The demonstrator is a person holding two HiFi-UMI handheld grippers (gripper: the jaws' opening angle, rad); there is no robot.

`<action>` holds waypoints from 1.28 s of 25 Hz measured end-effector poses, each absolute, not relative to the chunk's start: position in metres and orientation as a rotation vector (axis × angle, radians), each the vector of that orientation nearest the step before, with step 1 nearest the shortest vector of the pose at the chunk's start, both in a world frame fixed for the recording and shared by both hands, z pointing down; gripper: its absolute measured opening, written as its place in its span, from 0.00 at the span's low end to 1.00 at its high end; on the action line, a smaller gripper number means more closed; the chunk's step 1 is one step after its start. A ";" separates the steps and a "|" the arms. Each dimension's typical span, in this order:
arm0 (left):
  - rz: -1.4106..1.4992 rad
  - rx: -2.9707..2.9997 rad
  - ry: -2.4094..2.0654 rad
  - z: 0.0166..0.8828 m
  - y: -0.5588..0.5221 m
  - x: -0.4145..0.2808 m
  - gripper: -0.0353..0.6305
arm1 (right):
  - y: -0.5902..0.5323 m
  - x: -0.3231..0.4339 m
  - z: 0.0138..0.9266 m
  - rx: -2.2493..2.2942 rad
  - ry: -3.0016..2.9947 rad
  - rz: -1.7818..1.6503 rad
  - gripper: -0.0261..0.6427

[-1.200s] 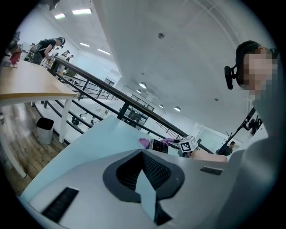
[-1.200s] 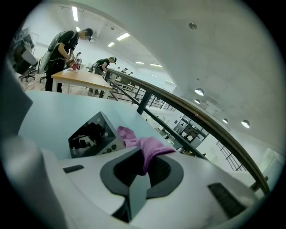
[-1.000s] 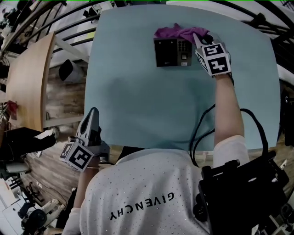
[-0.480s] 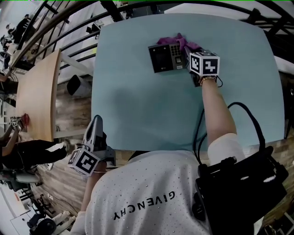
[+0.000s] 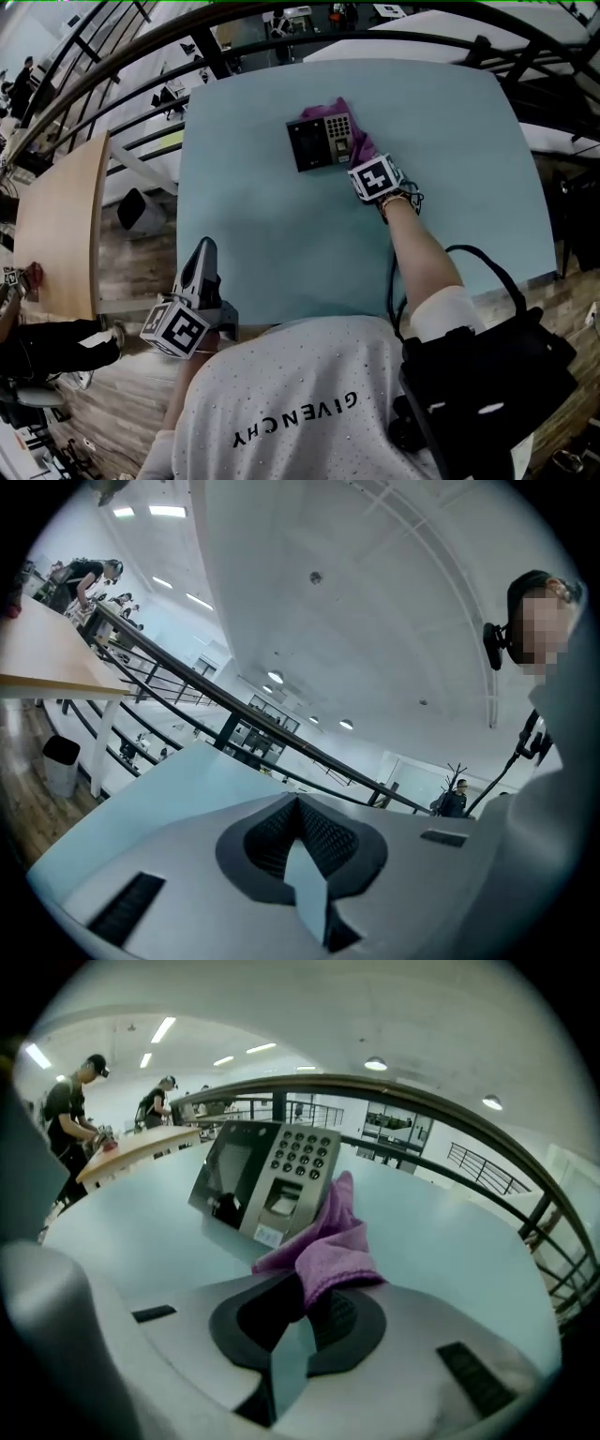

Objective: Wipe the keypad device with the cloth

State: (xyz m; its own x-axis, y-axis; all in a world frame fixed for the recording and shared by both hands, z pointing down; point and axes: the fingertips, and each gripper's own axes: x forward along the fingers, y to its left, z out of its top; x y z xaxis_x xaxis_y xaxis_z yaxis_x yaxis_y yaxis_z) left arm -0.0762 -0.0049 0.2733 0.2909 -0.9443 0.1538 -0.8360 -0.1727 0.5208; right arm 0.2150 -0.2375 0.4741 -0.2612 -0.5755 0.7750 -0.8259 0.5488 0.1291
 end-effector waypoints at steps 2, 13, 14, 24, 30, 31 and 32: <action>-0.281 2.091 -1.574 0.266 -0.001 -0.083 0.06 | -0.223 0.220 0.472 1.137 -1.911 0.377 0.07; -0.448 2.326 -1.438 0.207 0.013 -0.124 0.05 | -0.137 0.199 0.257 1.659 -2.458 0.436 0.07; -0.462 2.343 -1.408 0.204 0.013 -0.125 0.05 | -0.122 0.195 0.237 1.699 -2.501 0.398 0.07; -0.488 2.479 -1.139 0.176 0.051 -0.115 0.06 | 0.033 0.140 0.160 1.854 -2.545 0.073 0.07; -0.452 2.516 -1.005 0.178 0.082 -0.105 0.06 | 0.096 0.146 0.174 1.963 -2.417 0.152 0.06; -0.445 2.516 -0.994 0.181 0.088 -0.105 0.06 | 0.106 0.148 0.179 1.980 -2.395 0.169 0.06; -0.438 2.512 -0.985 0.185 0.095 -0.104 0.06 | 0.115 0.150 0.185 1.996 -2.373 0.185 0.06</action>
State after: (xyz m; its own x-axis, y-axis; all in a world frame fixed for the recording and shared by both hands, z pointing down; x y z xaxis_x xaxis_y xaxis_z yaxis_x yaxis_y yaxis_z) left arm -0.1044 0.0946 0.1852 0.7018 -0.6986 -0.1396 -0.5713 -0.6690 0.4755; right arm 0.1502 0.1154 0.1846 -0.1738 -0.9793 0.1036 -0.9835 0.1673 -0.0685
